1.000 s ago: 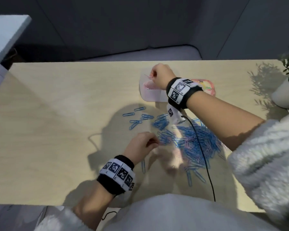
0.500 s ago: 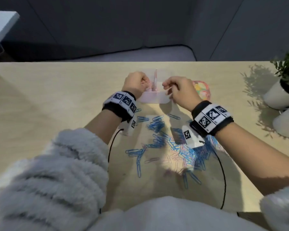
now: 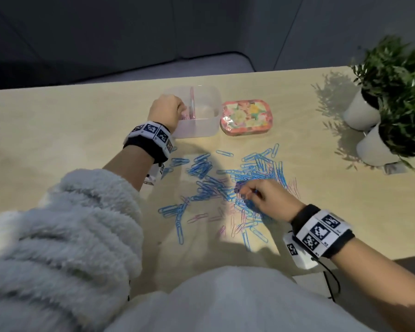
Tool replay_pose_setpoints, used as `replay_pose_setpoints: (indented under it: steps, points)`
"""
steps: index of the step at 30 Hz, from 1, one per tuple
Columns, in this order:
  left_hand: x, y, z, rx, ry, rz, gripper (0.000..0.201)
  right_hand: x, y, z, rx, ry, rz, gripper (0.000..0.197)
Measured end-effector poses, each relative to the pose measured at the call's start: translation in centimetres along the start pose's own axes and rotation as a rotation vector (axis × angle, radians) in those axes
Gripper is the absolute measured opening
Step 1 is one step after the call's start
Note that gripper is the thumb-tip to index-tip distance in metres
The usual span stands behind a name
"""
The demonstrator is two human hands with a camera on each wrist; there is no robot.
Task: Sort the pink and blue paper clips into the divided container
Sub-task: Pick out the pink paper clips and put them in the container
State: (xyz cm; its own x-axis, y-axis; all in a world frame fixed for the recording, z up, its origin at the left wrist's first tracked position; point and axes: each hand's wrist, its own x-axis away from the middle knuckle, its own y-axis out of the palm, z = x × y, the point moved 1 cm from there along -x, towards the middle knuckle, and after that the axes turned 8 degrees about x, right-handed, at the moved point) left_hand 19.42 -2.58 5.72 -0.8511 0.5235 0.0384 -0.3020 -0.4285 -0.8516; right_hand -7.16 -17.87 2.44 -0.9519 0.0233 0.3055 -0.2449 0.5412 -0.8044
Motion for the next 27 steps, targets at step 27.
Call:
replay_pose_setpoints:
  steps: [27]
  points:
    - [22.7,9.6,1.1,-0.157,0.027,-0.286,0.046,5.9,4.8,1.5,0.050,0.110,-0.069,0.022]
